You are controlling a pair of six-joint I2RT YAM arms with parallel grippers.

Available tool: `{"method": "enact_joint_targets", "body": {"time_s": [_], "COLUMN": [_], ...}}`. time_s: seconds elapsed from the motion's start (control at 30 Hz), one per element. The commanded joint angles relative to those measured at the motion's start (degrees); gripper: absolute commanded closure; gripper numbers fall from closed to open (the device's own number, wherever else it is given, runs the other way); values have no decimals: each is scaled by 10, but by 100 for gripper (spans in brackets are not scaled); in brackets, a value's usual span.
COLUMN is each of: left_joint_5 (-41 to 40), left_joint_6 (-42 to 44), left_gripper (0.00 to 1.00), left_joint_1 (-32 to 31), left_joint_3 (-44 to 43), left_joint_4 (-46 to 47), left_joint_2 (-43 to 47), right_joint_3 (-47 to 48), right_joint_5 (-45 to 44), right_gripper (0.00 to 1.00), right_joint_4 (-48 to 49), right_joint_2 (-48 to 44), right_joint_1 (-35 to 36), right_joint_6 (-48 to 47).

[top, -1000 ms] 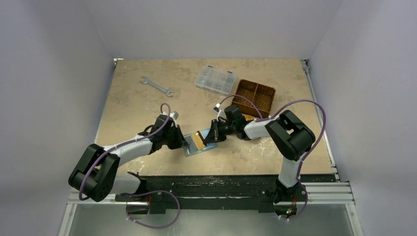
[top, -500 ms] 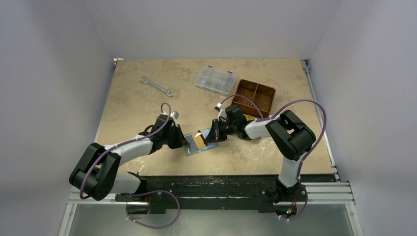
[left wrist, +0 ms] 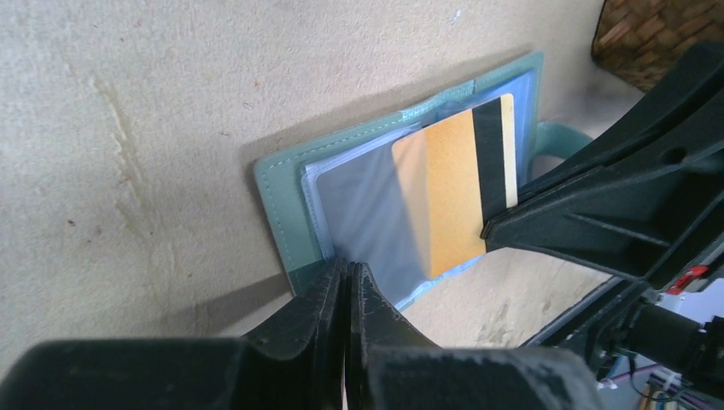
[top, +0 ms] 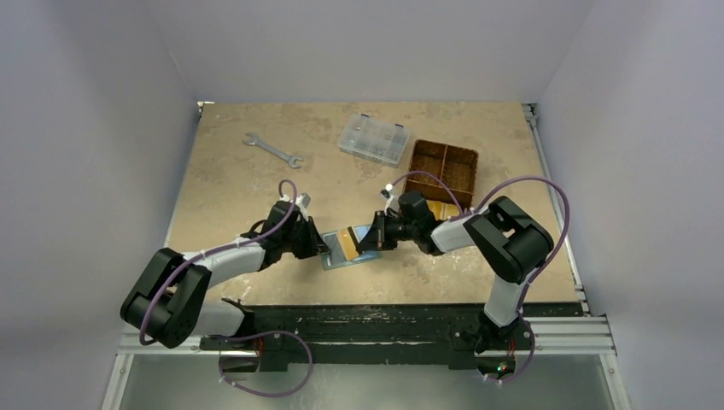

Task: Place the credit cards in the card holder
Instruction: Insert the credit card into the card holder.

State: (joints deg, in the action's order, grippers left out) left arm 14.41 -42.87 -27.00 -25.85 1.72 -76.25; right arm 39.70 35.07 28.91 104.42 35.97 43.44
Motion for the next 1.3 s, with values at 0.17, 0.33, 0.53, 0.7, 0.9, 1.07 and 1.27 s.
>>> {"method": "enact_joint_targets", "body": {"time_s": [0.17,0.33,0.53,0.7,0.9,1.07,1.27], "left_joint_5": [29,21,21,20,16,15,12], "left_joint_6": [-24,-15,-5,-1,4,11,14], "left_gripper": [100,100,100,100,100,100,100], "left_joint_1": [-4,-4,-4,-4,-4,-4,-4], "left_joint_3": [48,42,44,41,39,39,39], "left_joint_4": [7,-4,-6,-9,-10,-6,-7], "left_joint_2": [-19,-19,-26,-28,-33,-46,-49], "right_joint_3": [-61,-22,-6,26,40,42,51], "right_joint_5": [-111,-97,-94,-114,-69,-22,-3], "right_gripper": [100,100,100,100,100,100,100], "right_joint_4": [118,15,-37,-87,-86,-85,-112], "right_joint_2": [-43,-41,-50,-52,-39,-23,-31], "right_joint_1": [15,9,7,9,9,9,2], "right_joint_6": [100,10,-71,-155,-189,-220,-245]}}
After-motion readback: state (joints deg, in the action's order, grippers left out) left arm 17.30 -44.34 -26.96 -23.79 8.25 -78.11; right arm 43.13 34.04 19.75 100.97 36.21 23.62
